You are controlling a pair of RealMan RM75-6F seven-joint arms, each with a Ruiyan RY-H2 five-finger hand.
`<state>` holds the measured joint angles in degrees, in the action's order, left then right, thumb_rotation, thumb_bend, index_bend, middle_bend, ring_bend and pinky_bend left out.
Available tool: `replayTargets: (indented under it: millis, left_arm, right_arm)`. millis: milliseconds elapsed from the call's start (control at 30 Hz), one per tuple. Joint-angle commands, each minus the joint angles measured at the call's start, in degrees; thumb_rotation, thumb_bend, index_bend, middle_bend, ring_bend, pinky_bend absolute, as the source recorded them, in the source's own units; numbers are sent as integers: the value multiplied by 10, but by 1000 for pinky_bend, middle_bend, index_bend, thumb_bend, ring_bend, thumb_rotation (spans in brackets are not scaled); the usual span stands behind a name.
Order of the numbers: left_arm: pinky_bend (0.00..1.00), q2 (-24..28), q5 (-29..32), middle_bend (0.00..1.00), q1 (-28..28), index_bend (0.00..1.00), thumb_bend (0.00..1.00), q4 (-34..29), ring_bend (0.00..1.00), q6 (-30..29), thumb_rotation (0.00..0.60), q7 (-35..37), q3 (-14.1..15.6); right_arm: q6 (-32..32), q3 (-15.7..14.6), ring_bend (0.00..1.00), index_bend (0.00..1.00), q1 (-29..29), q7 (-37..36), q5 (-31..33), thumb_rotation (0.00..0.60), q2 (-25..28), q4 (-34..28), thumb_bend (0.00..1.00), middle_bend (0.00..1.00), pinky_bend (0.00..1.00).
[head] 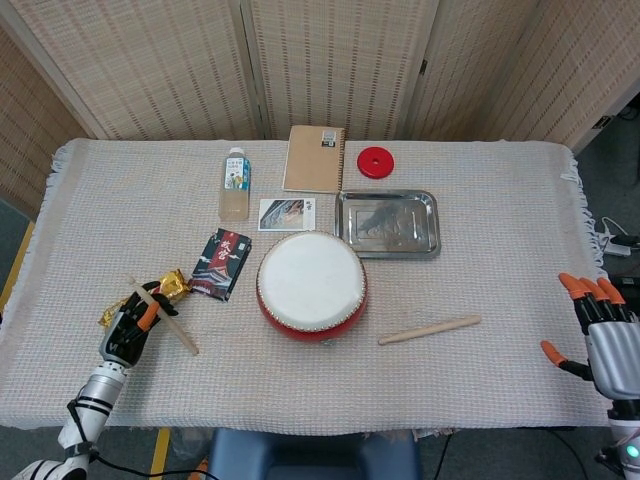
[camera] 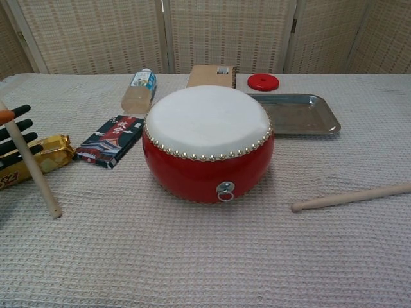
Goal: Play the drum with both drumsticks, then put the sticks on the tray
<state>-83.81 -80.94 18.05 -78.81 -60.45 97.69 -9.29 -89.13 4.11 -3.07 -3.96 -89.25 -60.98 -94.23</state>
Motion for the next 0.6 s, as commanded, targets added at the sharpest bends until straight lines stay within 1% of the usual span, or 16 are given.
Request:
replayTargets:
  millis: [33, 167, 267, 433, 600]
  left_arm:
    - [483, -6, -5, 554, -7, 406, 433, -1, 496, -24, 600, -39, 4]
    - [531, -18, -2, 631, -17, 499, 354, -6, 553, -49, 600, -103, 8]
    - [564, -26, 4, 678, -24, 550, 329, -13, 588, -65, 600, -148, 9]
    - [614, -36, 6, 721, -33, 585, 326, -20, 625, -85, 600, -209, 14]
    - [625, -39, 6, 746, -36, 611, 314, -20, 645, -86, 600, -236, 20]
  right_arm:
    - [-2, 0, 0, 0, 1, -1, -2, 600, 0, 0, 128, 115, 71]
    - [-6, 0, 0, 0, 1, -2, -6, 600, 1, -1, 129, 115, 71]
    - [-9, -1, 0, 0, 2, -2, -10, 600, 2, -3, 128, 115, 71]
    - [-13, -1, 0, 0, 3, -1, -14, 600, 4, -6, 128, 115, 71]
    - [-14, -2, 0, 0, 3, 0, -16, 600, 5, -8, 128, 115, 71]
